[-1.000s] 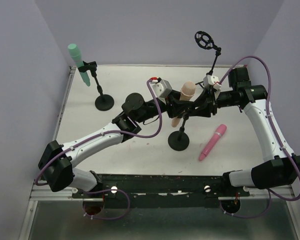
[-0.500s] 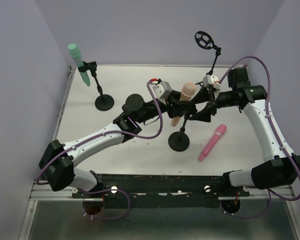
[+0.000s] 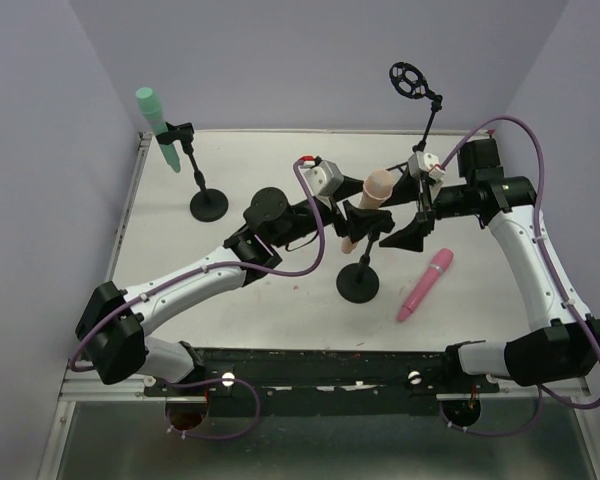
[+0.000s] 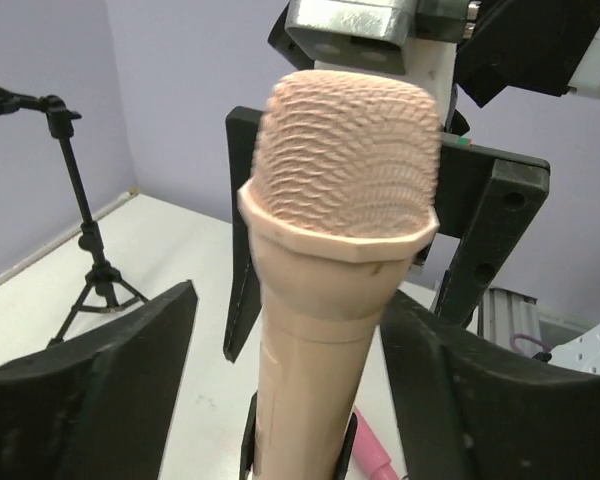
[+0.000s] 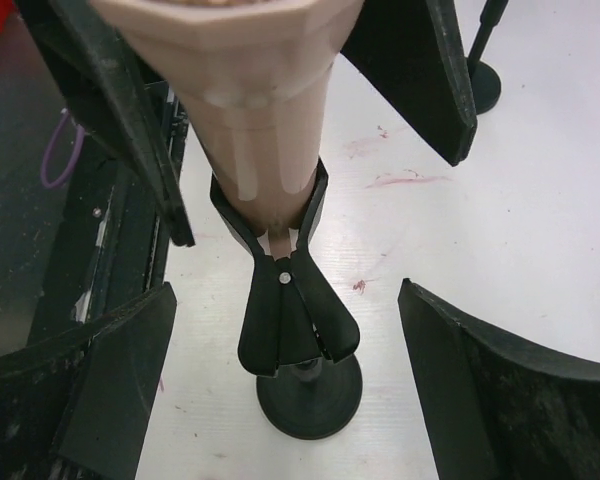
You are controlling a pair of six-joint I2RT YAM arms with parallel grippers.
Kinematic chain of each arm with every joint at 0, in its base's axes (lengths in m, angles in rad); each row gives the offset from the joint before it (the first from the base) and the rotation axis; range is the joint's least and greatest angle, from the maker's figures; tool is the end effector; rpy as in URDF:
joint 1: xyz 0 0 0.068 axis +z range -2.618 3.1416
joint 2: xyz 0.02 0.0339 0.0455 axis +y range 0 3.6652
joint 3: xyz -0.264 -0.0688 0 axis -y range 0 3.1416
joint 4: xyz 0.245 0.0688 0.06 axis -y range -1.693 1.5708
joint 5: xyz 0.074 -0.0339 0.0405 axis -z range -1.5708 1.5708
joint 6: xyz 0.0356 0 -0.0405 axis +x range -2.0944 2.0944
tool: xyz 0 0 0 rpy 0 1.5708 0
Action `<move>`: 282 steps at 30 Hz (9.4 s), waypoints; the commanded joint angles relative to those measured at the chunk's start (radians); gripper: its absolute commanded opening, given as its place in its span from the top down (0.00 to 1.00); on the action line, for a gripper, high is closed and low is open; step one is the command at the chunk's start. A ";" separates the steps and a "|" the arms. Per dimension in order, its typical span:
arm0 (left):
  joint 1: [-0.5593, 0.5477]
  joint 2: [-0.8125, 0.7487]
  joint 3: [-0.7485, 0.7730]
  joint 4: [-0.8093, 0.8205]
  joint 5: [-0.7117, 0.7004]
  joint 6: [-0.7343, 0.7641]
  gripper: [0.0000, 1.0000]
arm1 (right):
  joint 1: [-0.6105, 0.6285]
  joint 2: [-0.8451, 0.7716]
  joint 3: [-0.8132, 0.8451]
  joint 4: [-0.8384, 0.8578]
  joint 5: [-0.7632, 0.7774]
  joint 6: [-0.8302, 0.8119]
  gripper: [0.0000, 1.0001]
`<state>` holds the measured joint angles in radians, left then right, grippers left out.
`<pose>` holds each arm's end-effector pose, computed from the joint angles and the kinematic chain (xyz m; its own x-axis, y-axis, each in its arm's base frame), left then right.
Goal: Attach the microphones to the stand
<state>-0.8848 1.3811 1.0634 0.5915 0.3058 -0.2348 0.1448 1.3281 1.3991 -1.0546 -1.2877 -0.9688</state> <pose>0.1980 -0.2588 0.3824 -0.0478 -0.2918 -0.9553 0.9361 0.3207 -0.1448 0.2357 0.0689 0.3771 0.0006 -0.2326 -0.9726 -0.9999 0.0140 -0.0040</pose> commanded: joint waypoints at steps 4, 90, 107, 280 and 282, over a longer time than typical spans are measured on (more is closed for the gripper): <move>0.001 -0.089 0.017 -0.117 -0.045 0.012 0.04 | -0.023 -0.041 -0.011 0.087 -0.016 0.108 0.00; 0.040 -0.970 -0.770 -0.337 -0.221 -0.215 0.01 | -0.235 -0.237 -0.443 0.591 0.235 0.514 0.00; 0.040 -0.907 -0.755 -0.348 -0.206 -0.224 0.01 | -0.048 -0.207 -0.571 0.668 0.062 0.390 0.01; 0.537 0.202 -0.399 0.462 -0.369 0.111 0.39 | -0.016 -0.185 -0.677 1.087 -0.119 0.627 0.11; 0.537 0.179 -0.416 0.439 -0.353 0.095 0.32 | -0.019 -0.188 -0.675 1.087 -0.119 0.627 0.11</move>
<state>-0.3489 1.6230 0.6834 1.0496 -0.0937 -0.1024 0.1352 1.1572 0.7040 0.0528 -1.3781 -0.3412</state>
